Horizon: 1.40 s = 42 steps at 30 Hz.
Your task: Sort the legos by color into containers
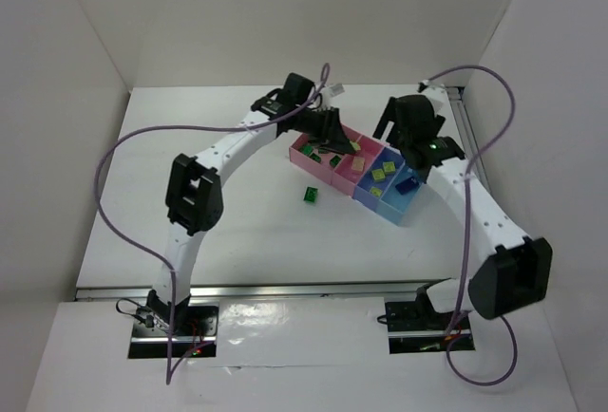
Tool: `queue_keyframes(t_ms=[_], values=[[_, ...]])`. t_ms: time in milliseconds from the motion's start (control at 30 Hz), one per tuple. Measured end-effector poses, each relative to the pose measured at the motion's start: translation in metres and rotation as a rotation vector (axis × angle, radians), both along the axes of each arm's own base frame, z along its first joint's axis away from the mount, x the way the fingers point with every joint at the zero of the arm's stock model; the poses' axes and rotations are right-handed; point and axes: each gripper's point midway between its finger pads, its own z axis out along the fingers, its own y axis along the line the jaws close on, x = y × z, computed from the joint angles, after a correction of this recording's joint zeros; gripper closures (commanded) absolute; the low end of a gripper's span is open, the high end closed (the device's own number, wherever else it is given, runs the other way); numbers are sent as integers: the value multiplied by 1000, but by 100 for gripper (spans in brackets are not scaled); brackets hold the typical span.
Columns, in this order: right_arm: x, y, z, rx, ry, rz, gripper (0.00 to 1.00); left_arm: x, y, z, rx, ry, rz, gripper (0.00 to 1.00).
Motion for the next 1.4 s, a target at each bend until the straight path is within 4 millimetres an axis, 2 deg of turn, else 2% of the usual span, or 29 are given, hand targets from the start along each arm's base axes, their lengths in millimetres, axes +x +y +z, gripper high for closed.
queue_keyframes(t_ms=[133, 267, 367, 433, 500, 533, 600, 700, 867, 1000, 1100, 1200, 1267, 1400], values=[[-28, -37, 26, 33, -93, -150, 7, -7, -55, 0, -62, -3, -92, 98], [-56, -58, 40, 40, -155, -236, 5, -18, -85, -14, -79, 44, -128, 91], [-68, -70, 53, 41, -200, -275, 4, -19, -92, -28, -73, 88, -121, 84], [-70, -77, 58, 38, -214, -297, 4, -17, -93, -37, -70, 114, -109, 67], [-71, -83, 57, 29, -210, -316, 4, -14, -94, -43, -71, 129, -105, 56], [-72, -85, 55, 25, -206, -322, 4, -14, -95, -45, -74, 134, -106, 42], [-73, -89, 48, 16, -189, -330, 3, -12, -97, -46, -83, 143, -107, 30], [-75, -92, 40, 3, -167, -332, 3, -13, -97, -47, -89, 154, -112, 28], [-75, -90, 38, 1, -156, -309, 3, -13, -99, -44, -105, 146, -124, 28], [-71, -80, 33, 13, -138, -236, 3, -16, -92, -41, -99, 149, -124, 32], [-63, -60, 23, 31, -108, -106, 4, -23, -69, -37, -50, 151, -95, 33], [-53, -28, 1, 58, -40, 63, 9, -20, -17, -23, 32, 120, 6, 32], [-52, 3, -20, 63, 15, 175, 9, -8, 31, -9, 70, 88, 113, 32], [-68, 89, -56, 35, 124, 413, 9, 27, 153, 14, 167, -7, 429, 32]])
